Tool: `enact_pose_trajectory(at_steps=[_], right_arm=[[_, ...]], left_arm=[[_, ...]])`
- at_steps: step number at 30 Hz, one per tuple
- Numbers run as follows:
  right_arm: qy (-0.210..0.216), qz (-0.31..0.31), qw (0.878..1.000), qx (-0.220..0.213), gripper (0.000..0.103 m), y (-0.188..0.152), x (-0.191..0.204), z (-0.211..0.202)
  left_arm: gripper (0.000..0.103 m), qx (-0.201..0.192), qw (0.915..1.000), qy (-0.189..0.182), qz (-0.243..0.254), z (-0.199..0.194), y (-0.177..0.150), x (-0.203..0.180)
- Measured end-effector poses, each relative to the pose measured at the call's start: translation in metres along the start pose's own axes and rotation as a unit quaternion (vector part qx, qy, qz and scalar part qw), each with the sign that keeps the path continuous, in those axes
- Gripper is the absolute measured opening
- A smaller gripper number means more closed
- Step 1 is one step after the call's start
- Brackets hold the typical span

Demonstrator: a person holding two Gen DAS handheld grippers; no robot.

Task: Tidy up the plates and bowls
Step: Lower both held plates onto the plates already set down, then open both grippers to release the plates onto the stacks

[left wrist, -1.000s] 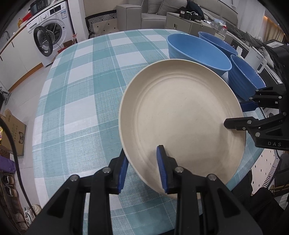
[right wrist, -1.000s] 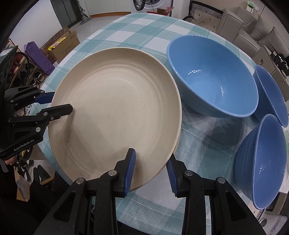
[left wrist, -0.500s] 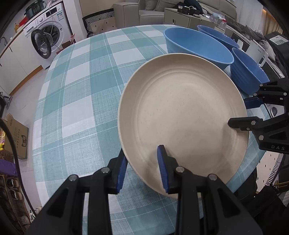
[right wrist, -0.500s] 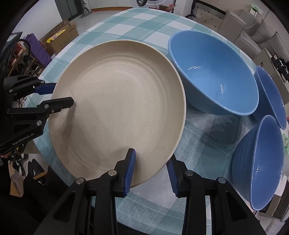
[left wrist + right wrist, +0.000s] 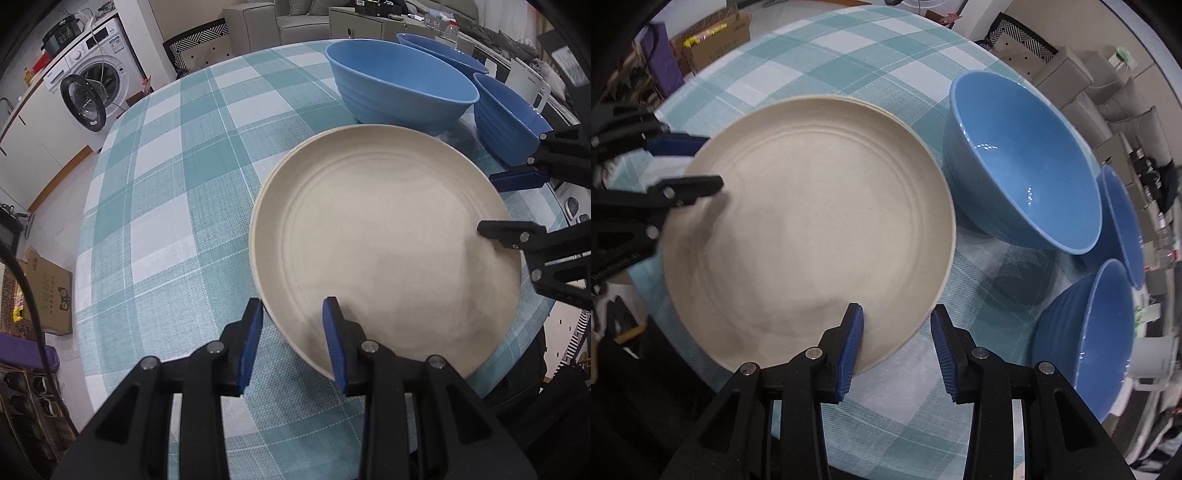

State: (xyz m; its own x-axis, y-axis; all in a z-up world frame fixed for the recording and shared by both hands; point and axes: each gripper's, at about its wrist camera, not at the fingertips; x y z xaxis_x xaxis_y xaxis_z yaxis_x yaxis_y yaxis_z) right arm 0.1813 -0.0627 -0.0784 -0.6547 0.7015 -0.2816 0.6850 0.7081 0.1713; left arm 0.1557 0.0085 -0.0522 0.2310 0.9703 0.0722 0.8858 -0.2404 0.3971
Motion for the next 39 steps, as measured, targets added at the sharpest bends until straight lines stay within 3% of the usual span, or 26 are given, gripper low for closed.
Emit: enact_pose_trajectory(at_steps=[5,13,18,20,25,28,32,39], right_arm=[[-0.018,-0.021,1.000,0.004,0.038,0.000,0.009,0.006],[-0.009,-0.018,1.000,-0.001,0.041,-0.003,0.006,0.008],[0.017,-0.010,1.000,-0.011,0.046,-0.005,-0.003,0.010],[0.026,0.001,1.000,-0.014,0.048,-0.006,-0.007,0.011],[0.057,0.029,0.998,-0.026,0.054,-0.006,-0.020,0.016],[0.076,0.044,0.995,-0.038,0.059,-0.005,-0.029,0.017],[0.098,0.057,0.992,-0.058,0.069,-0.003,-0.037,0.018],[0.125,0.086,0.985,-0.080,0.075,-0.003,-0.043,0.018]], left_arm=[[0.032,-0.002,1.0000,0.000,0.001,0.000,-0.001,0.000],[0.034,-0.001,1.0000,-0.003,0.000,0.001,-0.001,0.001],[0.035,-0.011,0.9998,-0.002,-0.016,-0.002,0.000,0.012],[0.042,-0.016,0.9995,-0.005,-0.028,-0.002,0.002,0.019],[0.045,-0.023,0.9985,-0.009,-0.049,0.002,0.009,0.030],[0.054,-0.035,0.9980,-0.020,-0.048,0.002,0.013,0.032],[0.055,-0.043,0.9974,-0.031,-0.047,0.003,0.017,0.031],[0.059,-0.048,0.9969,-0.036,-0.051,0.007,0.020,0.030]])
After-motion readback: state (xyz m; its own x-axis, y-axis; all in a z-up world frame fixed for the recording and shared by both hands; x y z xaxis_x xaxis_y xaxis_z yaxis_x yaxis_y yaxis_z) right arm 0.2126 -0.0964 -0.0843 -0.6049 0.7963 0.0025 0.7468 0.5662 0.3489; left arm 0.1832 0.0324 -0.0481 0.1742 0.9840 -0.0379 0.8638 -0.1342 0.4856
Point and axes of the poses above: each gripper's, at about its wrist camera, not at the fingertips, and z roughly the way its jaws point, x to its left, y to its top
